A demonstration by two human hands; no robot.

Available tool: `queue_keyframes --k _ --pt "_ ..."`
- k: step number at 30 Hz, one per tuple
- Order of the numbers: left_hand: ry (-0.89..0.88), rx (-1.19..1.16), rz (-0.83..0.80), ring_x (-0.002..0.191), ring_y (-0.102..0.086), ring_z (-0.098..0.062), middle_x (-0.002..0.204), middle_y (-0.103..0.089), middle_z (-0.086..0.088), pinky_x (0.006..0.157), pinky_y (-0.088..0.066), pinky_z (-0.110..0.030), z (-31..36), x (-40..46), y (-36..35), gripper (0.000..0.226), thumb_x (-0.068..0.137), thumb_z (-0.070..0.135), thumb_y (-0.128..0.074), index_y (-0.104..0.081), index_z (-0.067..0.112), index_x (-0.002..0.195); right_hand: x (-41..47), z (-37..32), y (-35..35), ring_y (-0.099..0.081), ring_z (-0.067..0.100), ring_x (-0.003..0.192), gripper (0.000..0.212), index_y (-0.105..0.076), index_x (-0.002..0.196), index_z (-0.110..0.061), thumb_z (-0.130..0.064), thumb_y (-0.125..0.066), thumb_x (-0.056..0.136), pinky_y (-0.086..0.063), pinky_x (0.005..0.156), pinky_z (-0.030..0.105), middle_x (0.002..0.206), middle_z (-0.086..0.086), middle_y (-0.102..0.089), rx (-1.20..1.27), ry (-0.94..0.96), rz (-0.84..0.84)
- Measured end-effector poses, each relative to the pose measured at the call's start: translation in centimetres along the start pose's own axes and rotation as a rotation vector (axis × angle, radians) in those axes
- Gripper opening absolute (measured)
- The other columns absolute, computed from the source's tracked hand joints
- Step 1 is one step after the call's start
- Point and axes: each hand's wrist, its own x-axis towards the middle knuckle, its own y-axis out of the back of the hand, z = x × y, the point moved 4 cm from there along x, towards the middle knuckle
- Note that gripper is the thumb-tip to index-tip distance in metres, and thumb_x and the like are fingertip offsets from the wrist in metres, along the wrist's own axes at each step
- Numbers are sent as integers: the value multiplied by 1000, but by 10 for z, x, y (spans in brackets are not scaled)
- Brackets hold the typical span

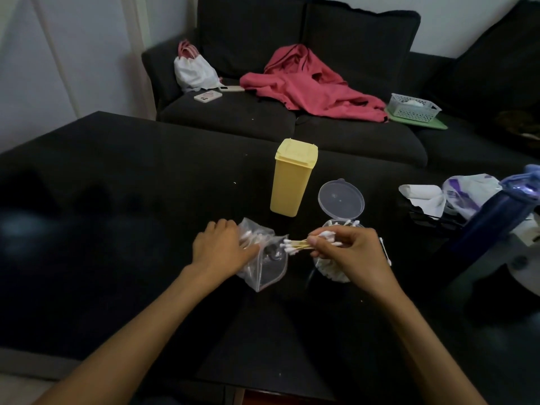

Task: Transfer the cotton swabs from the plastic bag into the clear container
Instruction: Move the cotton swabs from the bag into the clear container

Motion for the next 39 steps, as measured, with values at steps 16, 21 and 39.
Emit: queue_keyframes --k 16,21,39 --pt "-373 -516 -260 90 -61 -16 91 -62 -3 88 -49 -43 94 -29 24 42 100 46 -23 -56 20 96 -3 -2 37 -71 10 73 8 -73 85 -20 -18 -71 77 -54 65 18 82 0 -75 139 -222 14" --pt "-399 -729 -309 96 -61 -20 99 -64 -8 93 -47 -47 115 -13 16 43 101 42 -27 -58 12 99 6 2 53 -71 13 76 11 -73 84 -16 -17 -73 74 -57 68 22 84 4 -75 247 -297 65" --pt "-456 -433 -211 113 -52 -8 128 -54 9 96 -47 -39 127 11 -16 83 64 72 -65 -42 28 130 22 3 100 -66 8 69 10 -71 92 -7 -8 -66 83 -49 55 7 84 9 -70 -59 -209 164"
